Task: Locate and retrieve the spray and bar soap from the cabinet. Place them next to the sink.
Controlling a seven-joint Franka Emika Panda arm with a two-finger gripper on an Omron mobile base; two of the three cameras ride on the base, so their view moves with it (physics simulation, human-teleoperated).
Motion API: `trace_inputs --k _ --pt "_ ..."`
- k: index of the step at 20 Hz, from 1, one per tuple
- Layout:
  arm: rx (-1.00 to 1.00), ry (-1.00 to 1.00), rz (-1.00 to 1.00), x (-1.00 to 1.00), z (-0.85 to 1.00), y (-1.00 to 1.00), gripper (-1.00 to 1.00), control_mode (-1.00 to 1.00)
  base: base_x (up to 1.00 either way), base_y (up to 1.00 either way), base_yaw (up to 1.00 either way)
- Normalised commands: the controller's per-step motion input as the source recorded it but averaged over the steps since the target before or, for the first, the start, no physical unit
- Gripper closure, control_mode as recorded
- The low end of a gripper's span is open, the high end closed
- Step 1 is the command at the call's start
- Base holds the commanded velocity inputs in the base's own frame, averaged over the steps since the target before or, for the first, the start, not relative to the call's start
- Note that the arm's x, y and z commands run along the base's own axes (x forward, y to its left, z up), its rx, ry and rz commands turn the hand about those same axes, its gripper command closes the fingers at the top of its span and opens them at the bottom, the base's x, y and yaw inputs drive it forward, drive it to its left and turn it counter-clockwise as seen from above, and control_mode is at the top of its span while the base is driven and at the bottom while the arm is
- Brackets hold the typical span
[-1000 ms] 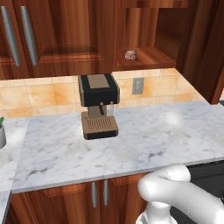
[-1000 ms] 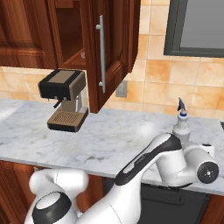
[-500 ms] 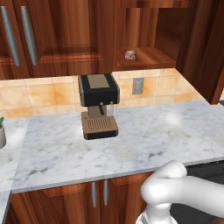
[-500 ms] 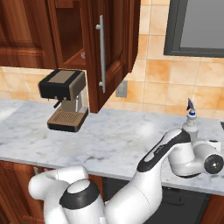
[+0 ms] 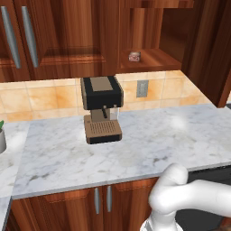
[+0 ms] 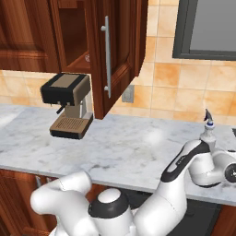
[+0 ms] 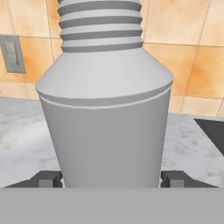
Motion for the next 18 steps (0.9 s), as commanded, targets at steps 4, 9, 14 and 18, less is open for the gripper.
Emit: trace_inputs --k 4,9,14,18 --pt "0.0 0.0 0.0 0.35 -0.37 -0.32 1.0 -1.0 0.0 0.0 0.0" --pt "0.0 0.0 0.0 0.33 -0.34 -0.33 1.0 -1.0 0.0 0.0 0.0" --pt "0.0 0.0 0.01 0.32 -0.34 -0.34 1.0 -1.0 0.0 0.0 0.0" --pt "0.0 0.0 0.02 0.31 -0.36 -0.35 1.0 -1.0 0.0 0.0 0.0"
